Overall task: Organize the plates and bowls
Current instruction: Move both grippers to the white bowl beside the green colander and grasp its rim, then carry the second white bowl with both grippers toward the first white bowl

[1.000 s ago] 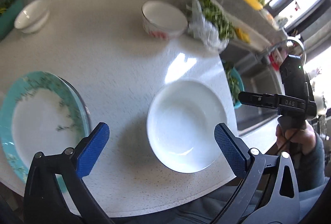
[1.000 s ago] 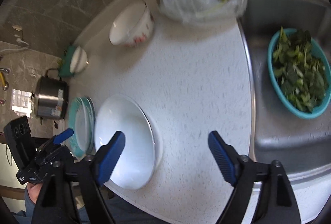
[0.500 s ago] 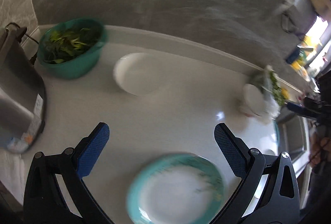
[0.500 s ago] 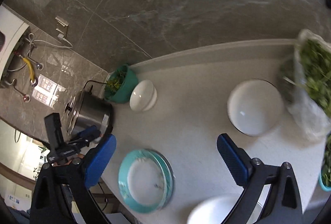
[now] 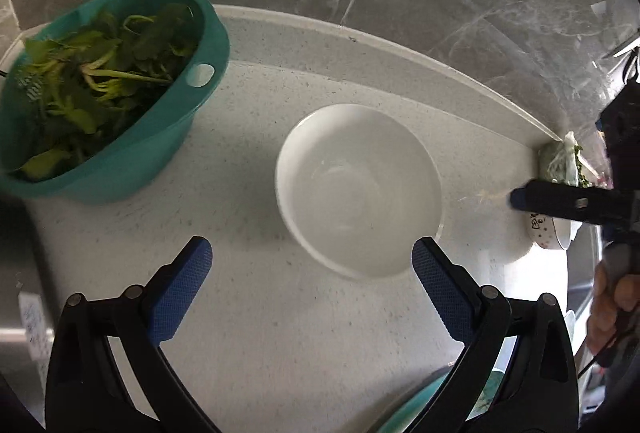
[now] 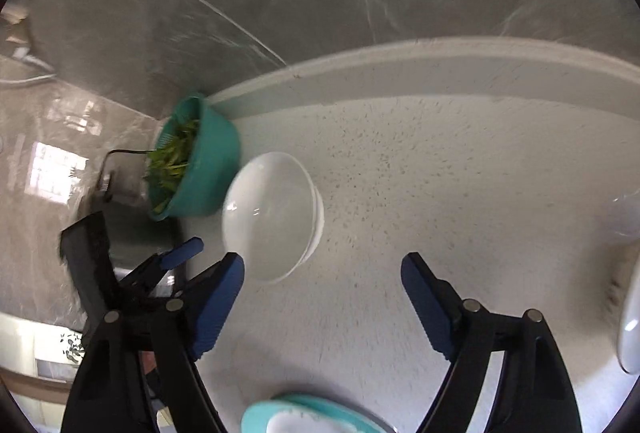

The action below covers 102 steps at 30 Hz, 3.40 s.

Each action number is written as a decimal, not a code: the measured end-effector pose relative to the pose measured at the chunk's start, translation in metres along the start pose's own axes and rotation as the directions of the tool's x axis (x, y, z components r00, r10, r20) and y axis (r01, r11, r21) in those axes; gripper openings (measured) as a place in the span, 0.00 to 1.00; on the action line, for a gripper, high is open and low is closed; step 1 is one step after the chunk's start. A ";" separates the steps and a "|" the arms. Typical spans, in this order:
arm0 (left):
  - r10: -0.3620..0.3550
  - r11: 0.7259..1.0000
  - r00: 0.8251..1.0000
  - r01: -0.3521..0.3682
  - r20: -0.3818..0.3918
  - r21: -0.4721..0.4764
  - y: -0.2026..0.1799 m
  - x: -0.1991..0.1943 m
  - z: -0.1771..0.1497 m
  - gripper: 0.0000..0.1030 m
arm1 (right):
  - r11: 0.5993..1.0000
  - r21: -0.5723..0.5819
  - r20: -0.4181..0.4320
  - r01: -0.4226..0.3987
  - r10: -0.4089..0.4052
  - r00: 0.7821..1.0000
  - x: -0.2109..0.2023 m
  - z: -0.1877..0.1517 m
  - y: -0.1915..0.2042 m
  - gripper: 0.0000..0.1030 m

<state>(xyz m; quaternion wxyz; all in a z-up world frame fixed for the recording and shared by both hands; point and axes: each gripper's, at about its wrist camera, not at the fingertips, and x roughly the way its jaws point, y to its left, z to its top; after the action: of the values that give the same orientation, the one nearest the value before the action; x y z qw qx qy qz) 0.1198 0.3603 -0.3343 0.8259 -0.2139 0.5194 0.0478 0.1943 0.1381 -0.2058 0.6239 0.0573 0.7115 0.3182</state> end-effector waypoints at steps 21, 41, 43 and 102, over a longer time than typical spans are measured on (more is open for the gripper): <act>-0.039 0.999 0.997 0.037 -0.067 -0.035 0.035 0.064 0.035 0.29 | 0.999 0.025 -0.091 0.039 -0.036 0.995 0.081 0.020 0.004 0.60; -0.026 1.000 0.996 0.025 -0.082 -0.014 0.021 0.063 0.034 0.09 | 0.998 0.008 -0.137 0.055 -0.053 0.989 0.099 0.024 0.019 0.14; -0.030 0.999 0.996 0.029 -0.085 -0.017 0.020 0.063 0.035 0.09 | 0.999 0.012 -0.140 0.052 -0.050 0.989 0.099 0.024 0.021 0.14; -0.209 0.926 0.956 0.261 -0.206 0.273 -0.337 -0.023 -0.146 0.10 | 0.969 0.232 0.054 -0.089 0.079 0.995 -0.172 -0.163 -0.138 0.19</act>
<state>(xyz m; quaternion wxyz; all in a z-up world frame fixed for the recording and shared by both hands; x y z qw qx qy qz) 0.0888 0.0000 -0.2652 0.8002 -0.1514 0.5608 -0.1494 0.1241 -0.1154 -0.1279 0.6143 0.1675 0.7271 0.2567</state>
